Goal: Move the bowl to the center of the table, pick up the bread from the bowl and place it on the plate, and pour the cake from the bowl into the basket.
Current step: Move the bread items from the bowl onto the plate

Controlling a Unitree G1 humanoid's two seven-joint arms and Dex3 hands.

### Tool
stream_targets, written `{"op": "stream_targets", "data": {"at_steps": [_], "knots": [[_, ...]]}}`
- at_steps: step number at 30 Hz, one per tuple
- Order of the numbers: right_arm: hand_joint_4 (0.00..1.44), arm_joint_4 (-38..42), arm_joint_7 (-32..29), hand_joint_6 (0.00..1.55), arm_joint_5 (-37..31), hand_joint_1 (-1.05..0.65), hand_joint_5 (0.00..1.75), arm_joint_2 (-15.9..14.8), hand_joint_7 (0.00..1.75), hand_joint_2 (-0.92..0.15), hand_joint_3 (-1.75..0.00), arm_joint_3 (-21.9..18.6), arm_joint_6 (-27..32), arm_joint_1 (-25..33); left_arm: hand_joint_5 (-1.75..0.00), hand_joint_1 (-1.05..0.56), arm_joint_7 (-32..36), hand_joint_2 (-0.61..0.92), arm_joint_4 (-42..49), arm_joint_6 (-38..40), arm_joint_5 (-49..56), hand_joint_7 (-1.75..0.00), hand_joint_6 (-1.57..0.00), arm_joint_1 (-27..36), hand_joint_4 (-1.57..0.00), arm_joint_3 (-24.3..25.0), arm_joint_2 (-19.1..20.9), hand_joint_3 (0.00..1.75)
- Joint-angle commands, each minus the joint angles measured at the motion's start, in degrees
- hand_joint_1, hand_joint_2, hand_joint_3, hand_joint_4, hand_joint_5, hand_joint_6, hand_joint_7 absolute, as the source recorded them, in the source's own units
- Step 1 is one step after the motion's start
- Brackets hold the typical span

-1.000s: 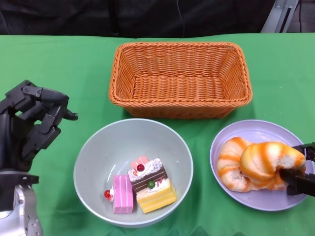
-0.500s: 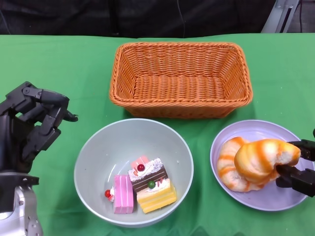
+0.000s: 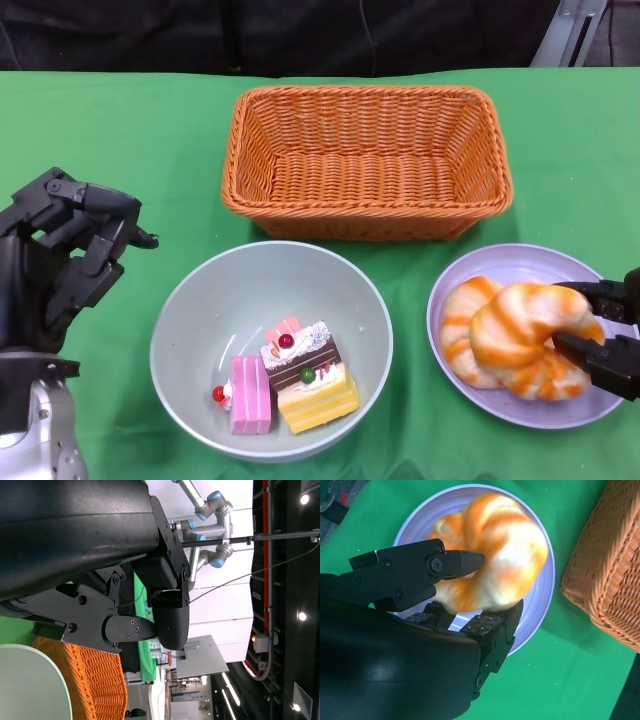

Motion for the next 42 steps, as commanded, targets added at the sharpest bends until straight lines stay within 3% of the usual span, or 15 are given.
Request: {"op": "stream_targets", "data": {"at_steps": [1, 15, 19, 25, 29, 32, 35, 38, 42], "knots": [[0.49, -1.0, 0.1, 0.59, -0.6, -0.28, 0.39, -0.6, 0.04, -0.92, -0.23, -0.1, -0.1, 0.2, -1.35, -0.14, 0.0, 0.92, 0.5, -0.6, 0.1, -0.91, -0.96, 0.7, -0.82, 0.2, 0.7, 0.31], [0.47, -0.3, 1.1, 0.56, -1.0, -0.27, 0.41, -0.9, 0.01, -0.92, -0.23, 0.1, -3.5, 1.0, -1.35, -0.14, -1.1, 0.92, 1.9, -1.6, -0.3, -0.92, -0.95, 0.3, -0.82, 0.2, 0.8, 0.32], [0.41, 0.0, 1.4, 0.52, -1.9, -0.28, 0.36, -1.3, 0.00, -0.92, -0.20, 0.6, -5.1, 1.4, -1.34, -0.15, -1.3, 0.92, 2.0, -1.6, -0.6, -0.91, -0.95, 0.3, -0.82, 0.2, 0.8, 0.31], [0.18, 0.7, 0.4, 0.33, -5.3, -0.26, 0.18, -1.3, 0.00, -0.92, -0.20, 1.6, -18.4, 4.0, -1.34, -0.15, -1.0, 0.92, 1.8, -1.5, -0.1, -0.92, -0.95, 0.5, -0.83, 0.2, 0.8, 0.31], [0.17, 1.4, 0.6, 0.32, -5.7, -0.26, 0.15, -1.1, 0.00, -0.92, -0.21, 1.4, -20.3, 4.2, -1.34, -0.14, -1.0, 0.92, 1.8, -1.5, -0.2, -0.91, -0.96, 0.5, -0.83, 0.2, 0.8, 0.31], [0.18, 2.9, -1.2, 0.30, -9.8, -0.30, 0.14, -2.4, 0.00, -0.92, -0.18, 2.7, -28.3, 5.1, -1.33, -0.15, -0.9, 0.92, 2.1, -1.4, 0.0, -0.91, -0.96, 0.4, -0.83, 0.2, 0.9, 0.31], [0.18, 3.8, -1.3, 0.29, -10.8, -0.31, 0.13, -2.1, 0.00, -0.92, -0.17, 2.5, -30.7, 5.3, -1.33, -0.15, -0.9, 0.92, 2.1, -1.4, 0.0, -0.91, -0.96, 0.4, -0.83, 0.2, 0.9, 0.31], [0.24, 10.1, -6.9, 0.32, -14.6, -0.31, 0.14, -2.2, 0.01, -0.92, -0.15, 3.1, -45.1, 5.8, -1.32, -0.16, -1.0, 0.92, 2.5, -2.0, 0.3, -0.91, -0.96, 0.4, -0.83, 0.2, 1.0, 0.31], [0.27, 18.0, -12.8, 0.37, -17.1, -0.31, 0.13, -1.9, 0.03, -0.90, -0.11, 2.4, -59.3, 4.9, -1.32, -0.15, -0.8, 0.92, 2.4, -2.1, 0.4, -0.91, -0.95, 0.6, -0.83, 0.2, 0.9, 0.30]]}}
